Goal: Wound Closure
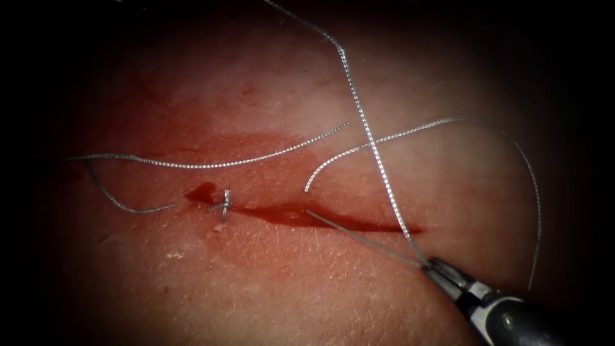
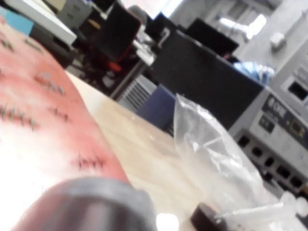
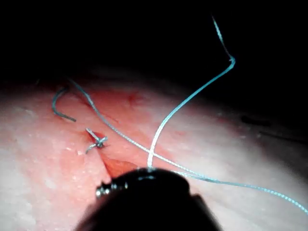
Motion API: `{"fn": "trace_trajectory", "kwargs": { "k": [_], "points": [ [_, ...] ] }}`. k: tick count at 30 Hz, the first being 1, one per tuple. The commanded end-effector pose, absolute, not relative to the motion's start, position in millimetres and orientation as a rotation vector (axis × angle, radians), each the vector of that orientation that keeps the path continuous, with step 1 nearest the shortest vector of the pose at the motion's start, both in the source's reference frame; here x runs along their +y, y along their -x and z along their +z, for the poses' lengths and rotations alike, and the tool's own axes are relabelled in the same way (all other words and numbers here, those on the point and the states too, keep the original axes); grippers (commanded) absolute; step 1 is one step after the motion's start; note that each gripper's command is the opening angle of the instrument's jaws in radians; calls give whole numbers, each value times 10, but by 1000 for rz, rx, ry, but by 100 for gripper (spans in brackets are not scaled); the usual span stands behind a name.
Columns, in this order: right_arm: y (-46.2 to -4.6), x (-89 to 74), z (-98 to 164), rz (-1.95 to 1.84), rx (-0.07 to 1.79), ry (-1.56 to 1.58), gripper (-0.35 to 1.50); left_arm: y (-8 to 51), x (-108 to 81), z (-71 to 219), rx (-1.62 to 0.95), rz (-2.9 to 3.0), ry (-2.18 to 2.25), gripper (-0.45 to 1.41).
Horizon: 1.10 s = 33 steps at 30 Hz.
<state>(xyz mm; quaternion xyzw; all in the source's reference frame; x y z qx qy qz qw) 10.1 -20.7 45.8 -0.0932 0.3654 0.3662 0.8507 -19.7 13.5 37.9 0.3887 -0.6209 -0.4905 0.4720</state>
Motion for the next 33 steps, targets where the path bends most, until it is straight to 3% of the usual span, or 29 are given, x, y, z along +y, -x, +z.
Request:
{"fn": "trace_trajectory", "kwargs": {
  "k": [1,15,19,23,24,25,26,27,29,33],
  "points": [
    [-96,-197,431,786,756,205,-35,199,144,368,-1522,-1193,-966,-45],
    [-61,-219,329,820,635,136,-35,225,114,368,-1479,-1069,-1118,-45],
    [-37,-225,298,837,437,109,-35,229,110,367,-1470,-1057,-1134,-45],
    [-39,-223,297,821,441,109,-35,229,110,367,-1463,-1059,-1132,-45],
    [-46,-219,298,760,502,182,24,229,110,367,-1463,-1066,-1126,-45],
    [-46,-219,298,760,502,182,24,229,110,367,-1463,-1066,-1126,-45],
    [-49,-217,299,773,536,213,91,229,110,367,-1459,-1071,-1121,-45],
    [-54,-214,300,791,580,254,113,228,111,368,-1456,-1081,-1111,-45],
    [-68,-209,302,827,675,341,123,225,114,371,-1438,-1122,-1080,-45],
    [-103,-195,299,815,879,417,123,210,126,380,-1422,-1177,-972,-45]
  ]
}}
